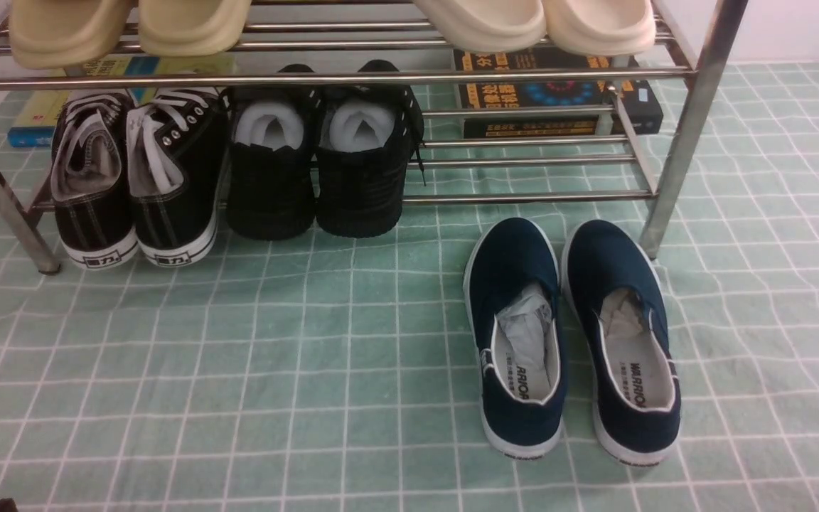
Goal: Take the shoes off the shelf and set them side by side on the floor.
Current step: 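Grasp the leftmost shoe on the bottom shelf of the shoe rack with the left gripper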
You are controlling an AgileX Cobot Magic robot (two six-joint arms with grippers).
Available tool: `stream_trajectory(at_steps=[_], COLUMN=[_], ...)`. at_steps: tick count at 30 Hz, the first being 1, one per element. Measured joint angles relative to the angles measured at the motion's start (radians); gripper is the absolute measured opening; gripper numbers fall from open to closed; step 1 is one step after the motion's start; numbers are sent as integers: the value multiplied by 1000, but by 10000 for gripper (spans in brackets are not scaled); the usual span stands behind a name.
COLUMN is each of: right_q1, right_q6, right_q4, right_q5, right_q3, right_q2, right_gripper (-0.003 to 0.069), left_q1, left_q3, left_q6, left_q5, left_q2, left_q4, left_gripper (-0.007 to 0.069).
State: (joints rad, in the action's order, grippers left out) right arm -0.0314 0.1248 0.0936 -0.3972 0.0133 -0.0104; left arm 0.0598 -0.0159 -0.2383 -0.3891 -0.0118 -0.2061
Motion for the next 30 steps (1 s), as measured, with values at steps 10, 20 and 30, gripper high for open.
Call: stream_trajectory(at_steps=[10,20,30], right_q1=[0,0,0], right_q6=[0,0,0], right_q4=[0,0,0], right_q5=[0,0,0], right_q3=[0,0,0], right_q2=[0,0,0], right_gripper=[165,176,190], left_q1=[0,0,0], left_q3=[0,0,-2], left_q6=[0,-3,-403], left_q5=[0,0,11], left_q2=[0,0,0], left_q4=[0,2,439], left_gripper=[242,242,242])
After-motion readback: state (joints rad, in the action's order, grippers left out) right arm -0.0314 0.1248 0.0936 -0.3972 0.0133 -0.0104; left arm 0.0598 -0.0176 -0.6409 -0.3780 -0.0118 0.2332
